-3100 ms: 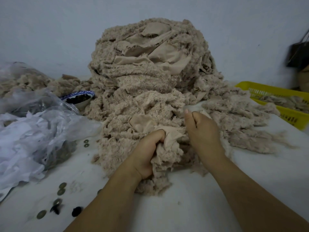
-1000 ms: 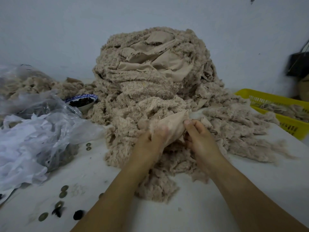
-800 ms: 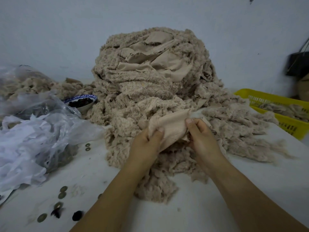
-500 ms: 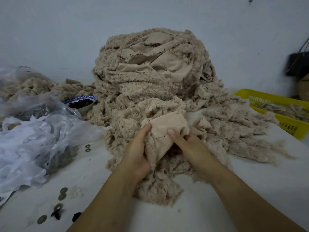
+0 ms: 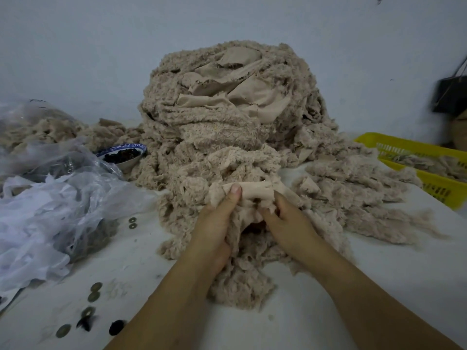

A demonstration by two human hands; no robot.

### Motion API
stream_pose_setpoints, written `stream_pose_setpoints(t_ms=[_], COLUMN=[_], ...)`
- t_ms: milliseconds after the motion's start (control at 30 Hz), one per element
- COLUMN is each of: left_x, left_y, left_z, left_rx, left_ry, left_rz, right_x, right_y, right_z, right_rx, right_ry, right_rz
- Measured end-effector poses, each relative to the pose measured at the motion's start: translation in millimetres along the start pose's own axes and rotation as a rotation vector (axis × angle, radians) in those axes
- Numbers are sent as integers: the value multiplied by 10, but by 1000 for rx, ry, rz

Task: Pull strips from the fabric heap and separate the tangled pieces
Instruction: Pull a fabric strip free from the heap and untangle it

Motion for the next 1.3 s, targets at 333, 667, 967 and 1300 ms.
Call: stream_pose_setpoints(t_ms=[333, 667, 967, 1300], left_x=[-225, 80, 112, 58], left_y=[51, -12, -89, 69], left_z=[46, -24, -41, 28], left_rx=[53, 102, 150, 52], left_ry=[-104, -20, -66, -48], left_rz=[-298, 405, 655, 514], right_x=[-202, 169, -142, -82], right_y=[175, 7, 202, 306], right_z=[88, -93, 80, 84], right_rx=[-121, 52, -348, -335], right_ry=[-129, -13, -254, -250], right_rz=[-142, 291, 718, 916])
Point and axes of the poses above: each hand's wrist, its own z-axis towards the middle knuckle, its own y-axis out of the back of the hand, x = y × z, the point moved 4 cm from there along z, towards the middle knuckle
